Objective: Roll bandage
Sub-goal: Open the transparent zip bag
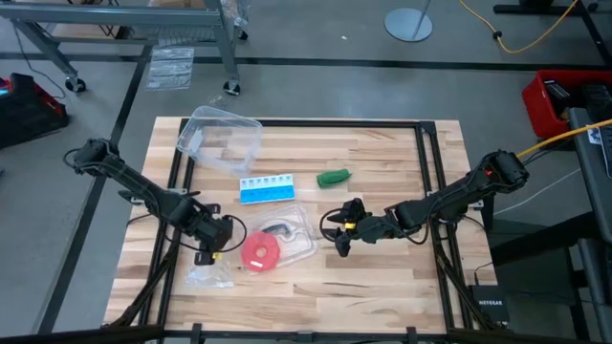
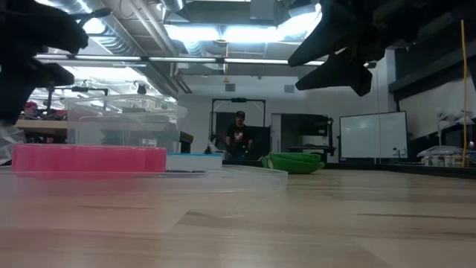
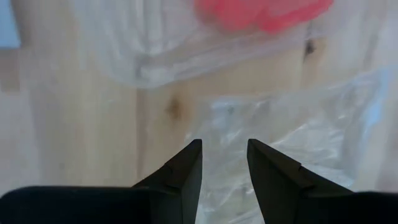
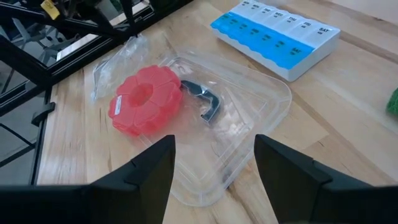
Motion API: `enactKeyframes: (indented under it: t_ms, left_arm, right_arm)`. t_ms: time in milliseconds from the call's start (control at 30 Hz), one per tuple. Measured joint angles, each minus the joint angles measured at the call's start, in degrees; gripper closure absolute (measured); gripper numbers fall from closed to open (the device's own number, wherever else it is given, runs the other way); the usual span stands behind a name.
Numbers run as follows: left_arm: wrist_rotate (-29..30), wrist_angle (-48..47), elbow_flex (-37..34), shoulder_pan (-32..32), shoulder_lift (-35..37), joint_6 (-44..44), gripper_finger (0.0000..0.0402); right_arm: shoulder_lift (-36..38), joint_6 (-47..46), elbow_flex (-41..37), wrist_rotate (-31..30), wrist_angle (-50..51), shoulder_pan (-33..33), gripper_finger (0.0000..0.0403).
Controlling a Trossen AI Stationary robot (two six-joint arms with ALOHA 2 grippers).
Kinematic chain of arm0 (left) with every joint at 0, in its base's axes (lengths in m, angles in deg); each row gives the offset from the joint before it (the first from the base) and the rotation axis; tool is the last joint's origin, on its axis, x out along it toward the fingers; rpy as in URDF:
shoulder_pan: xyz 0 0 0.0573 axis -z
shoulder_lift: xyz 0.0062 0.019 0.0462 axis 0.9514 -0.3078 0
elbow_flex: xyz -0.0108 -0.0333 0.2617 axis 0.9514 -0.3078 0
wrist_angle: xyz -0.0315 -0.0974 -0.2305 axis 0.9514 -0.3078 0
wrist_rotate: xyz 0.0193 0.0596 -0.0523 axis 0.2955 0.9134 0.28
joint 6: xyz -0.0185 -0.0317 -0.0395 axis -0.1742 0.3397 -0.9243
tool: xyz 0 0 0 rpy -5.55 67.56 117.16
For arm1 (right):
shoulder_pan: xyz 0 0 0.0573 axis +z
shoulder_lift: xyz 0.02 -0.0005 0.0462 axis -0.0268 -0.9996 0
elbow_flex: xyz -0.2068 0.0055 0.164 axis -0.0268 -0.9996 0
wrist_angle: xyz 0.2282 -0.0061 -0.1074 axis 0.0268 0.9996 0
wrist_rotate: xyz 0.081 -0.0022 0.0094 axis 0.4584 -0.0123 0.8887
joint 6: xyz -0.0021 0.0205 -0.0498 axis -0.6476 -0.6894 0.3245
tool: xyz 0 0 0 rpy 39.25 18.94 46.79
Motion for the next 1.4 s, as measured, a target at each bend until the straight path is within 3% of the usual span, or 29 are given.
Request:
enactKeyframes:
  t_ms: [300, 800, 1100, 1400]
  left_arm:
    - [-5.49, 1.26, 0.0, -0.74, -0.97, 1.21, 0.0289]
    - [-5.68, 1.21, 0.0, -0.74, -1.11, 0.87, 0.0396]
    - [-5.67, 1.69, 0.28, -0.74, -1.03, -2.01, 0.0401]
    - [-5.44, 2.75, 5.94, -2.19, -0.08, 1.15, 0.0401]
  right_arm:
    - [-0.01, 0.02, 0.0, 0.0, -0.01, 0.0, 0.0178]
    - [-0.02, 0.04, 0.0, 0.0, 0.04, 0.0, 0.0178]
    - [-0.02, 0.04, 0.0, 0.0, 0.04, 0.0, 0.0178]
    - [-0.02, 0.07, 0.0, 0.0, 0.04, 0.0, 0.0178]
